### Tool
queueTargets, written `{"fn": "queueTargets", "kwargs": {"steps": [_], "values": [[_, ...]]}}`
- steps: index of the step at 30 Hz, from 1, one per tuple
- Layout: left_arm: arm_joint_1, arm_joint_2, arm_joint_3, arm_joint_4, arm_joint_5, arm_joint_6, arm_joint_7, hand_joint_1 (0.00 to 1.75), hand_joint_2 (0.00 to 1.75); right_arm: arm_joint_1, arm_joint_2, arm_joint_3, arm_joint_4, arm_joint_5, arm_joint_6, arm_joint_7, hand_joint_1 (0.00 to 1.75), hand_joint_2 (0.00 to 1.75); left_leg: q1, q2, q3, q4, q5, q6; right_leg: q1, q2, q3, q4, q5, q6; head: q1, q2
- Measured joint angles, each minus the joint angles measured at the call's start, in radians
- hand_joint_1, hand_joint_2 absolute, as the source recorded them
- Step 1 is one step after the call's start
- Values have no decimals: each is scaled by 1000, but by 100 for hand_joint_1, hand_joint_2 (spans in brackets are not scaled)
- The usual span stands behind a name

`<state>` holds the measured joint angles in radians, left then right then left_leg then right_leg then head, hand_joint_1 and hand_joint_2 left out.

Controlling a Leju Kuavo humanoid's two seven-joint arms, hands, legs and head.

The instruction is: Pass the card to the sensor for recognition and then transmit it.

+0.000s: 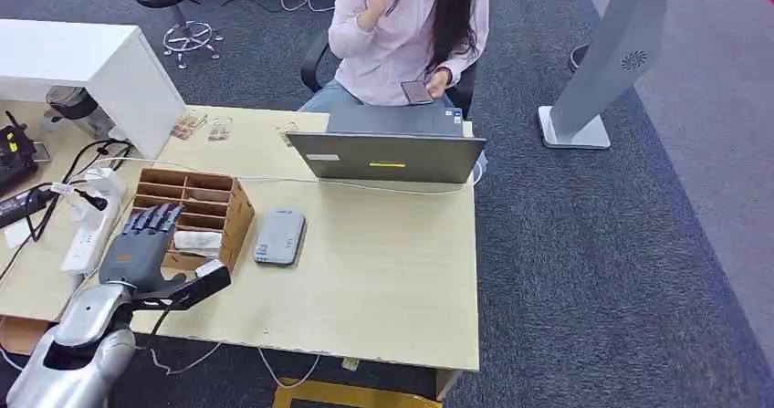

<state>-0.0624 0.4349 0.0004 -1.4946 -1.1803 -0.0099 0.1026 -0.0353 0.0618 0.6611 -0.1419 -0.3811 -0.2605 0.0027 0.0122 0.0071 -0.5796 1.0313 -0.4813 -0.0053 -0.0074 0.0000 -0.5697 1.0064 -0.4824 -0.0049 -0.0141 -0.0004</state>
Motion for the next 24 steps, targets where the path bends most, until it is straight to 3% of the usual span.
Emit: {"fn": "queueTargets", "kwargs": {"steps": [3,4,24], "values": [[0,0,-1,7,0,0,0,0,175,0,0,0,0,0,2,0,0,175,0,0,0,0,0,0,0,0,0,0,0,0,0,0],[0,0,-1,9,0,0,0,175,175,0,0,1,0,0,2,0,0,175,0,0,0,0,0,0,0,0,0,0,0,0,0,0],[1,0,-3,12,18,53,-21,175,175,0,-4,15,0,0,3,-6,0,175,0,0,0,0,0,0,0,0,0,0,0,0,0,0]]}}
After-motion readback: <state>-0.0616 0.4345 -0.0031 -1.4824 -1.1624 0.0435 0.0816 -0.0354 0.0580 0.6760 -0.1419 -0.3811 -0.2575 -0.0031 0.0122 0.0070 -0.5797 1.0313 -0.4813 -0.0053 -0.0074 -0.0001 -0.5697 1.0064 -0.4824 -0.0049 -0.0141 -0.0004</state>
